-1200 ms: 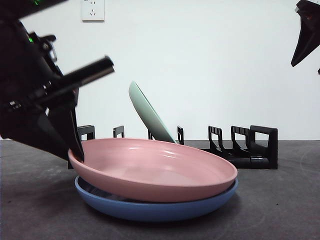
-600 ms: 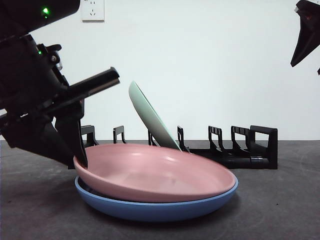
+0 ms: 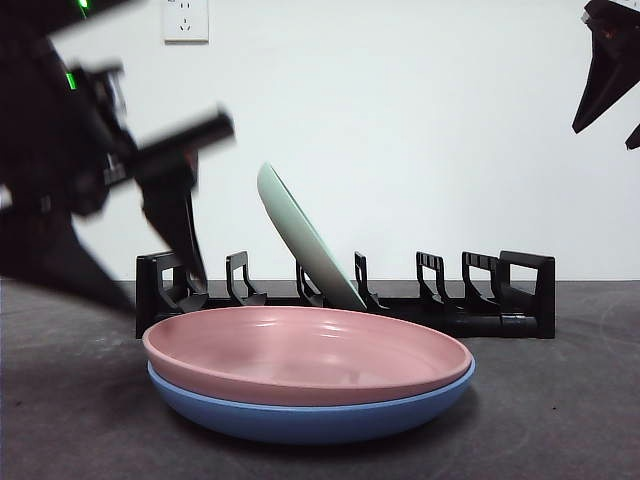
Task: Place the plate
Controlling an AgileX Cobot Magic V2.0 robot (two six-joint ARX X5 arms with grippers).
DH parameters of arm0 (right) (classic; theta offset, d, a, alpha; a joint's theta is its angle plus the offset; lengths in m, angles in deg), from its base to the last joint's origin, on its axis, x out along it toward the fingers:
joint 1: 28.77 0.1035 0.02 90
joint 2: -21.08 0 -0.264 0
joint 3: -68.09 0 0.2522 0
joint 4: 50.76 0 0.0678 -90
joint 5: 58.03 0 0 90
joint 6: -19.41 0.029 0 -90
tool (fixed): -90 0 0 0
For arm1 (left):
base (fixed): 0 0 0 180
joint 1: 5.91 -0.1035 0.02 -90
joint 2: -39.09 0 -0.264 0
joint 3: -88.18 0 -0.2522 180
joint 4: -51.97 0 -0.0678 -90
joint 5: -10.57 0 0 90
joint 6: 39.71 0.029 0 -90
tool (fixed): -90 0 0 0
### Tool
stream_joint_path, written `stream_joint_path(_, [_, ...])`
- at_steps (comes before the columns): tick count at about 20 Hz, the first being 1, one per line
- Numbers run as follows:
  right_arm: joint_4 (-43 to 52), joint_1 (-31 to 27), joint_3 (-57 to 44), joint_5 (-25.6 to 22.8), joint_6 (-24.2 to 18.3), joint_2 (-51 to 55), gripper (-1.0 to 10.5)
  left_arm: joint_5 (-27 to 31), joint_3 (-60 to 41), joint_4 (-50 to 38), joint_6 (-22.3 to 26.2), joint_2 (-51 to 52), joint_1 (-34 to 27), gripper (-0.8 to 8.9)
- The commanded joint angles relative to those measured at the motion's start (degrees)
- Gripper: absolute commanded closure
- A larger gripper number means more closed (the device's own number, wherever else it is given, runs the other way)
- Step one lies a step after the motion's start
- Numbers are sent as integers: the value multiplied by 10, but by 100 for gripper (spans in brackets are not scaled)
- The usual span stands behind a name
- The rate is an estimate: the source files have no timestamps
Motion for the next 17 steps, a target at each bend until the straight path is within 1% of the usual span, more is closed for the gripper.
stream_joint_path(1, [3,6,10,0,0,-7,643,1,18,5,125,61,-11,554])
stream_joint_path(2, [3,10,10,1,0,-7,643,10,27,17,168,96,-22,546])
stream_joint_path(3, [3,13,10,1,0,-7,643,28,36,31,204,123,-34,499])
stream_joint_path(4, [3,19,10,2,1,-7,643,58,48,48,252,154,-50,437])
stream_joint_path(5, [3,25,10,2,3,-7,643,81,57,57,295,176,-66,424])
stream_joint_path(6, [4,33,10,4,6,-7,643,97,66,64,349,200,-89,424])
stream_joint_path(7, [5,41,10,8,8,-7,643,99,73,67,390,216,-110,424])
stream_joint_path(8, [9,50,10,18,20,-7,643,99,82,69,435,234,-137,424])
stream_joint_path(9, [15,58,11,30,32,-8,643,99,88,69,464,245,-158,424])
stream_joint_path(10, [13,67,17,48,54,-14,643,99,94,66,490,257,-183,424])
stream_joint_path(11, [5,74,28,68,74,-23,643,99,97,65,499,266,-202,424])
stream_joint_path(12, [-10,85,53,100,95,-43,643,99,99,65,503,274,-221,424])
stream_joint_path(13, [-25,94,79,124,107,-63,643,99,99,66,504,280,-233,424])
stream_joint_path(14, [-51,108,122,149,112,-95,643,99,99,68,504,285,-243,424])
stream_joint_path(17, [-127,155,267,182,113,-198,643,99,99,68,504,295,-249,425])
